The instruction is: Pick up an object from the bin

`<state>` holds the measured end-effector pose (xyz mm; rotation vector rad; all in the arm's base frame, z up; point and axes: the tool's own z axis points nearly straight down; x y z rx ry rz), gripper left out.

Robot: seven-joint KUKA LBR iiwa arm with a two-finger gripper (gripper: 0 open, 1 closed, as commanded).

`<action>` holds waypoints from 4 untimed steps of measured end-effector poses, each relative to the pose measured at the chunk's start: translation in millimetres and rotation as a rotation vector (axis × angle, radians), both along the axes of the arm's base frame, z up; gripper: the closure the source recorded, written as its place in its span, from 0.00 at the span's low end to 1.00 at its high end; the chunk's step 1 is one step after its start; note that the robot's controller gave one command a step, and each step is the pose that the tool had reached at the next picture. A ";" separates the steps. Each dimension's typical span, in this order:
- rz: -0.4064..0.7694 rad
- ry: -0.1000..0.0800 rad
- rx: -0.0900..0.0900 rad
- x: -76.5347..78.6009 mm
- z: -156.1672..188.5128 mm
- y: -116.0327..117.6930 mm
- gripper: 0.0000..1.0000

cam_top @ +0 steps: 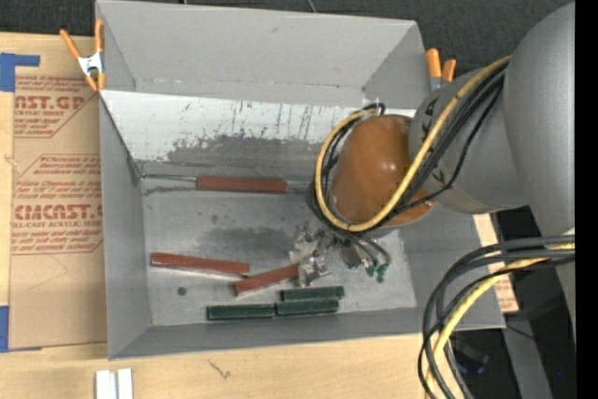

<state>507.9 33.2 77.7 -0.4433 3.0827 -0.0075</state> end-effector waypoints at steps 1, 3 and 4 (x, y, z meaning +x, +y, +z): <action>0.067 0.030 -0.001 -2.2 13.7 9.9 1.00; 0.233 0.017 -0.003 36.3 49.2 20.5 1.00; 0.232 0.023 -0.001 35.0 45.3 19.0 1.00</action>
Offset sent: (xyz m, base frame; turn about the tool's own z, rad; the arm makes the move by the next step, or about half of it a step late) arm -0.0010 -0.0264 0.1708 -0.0884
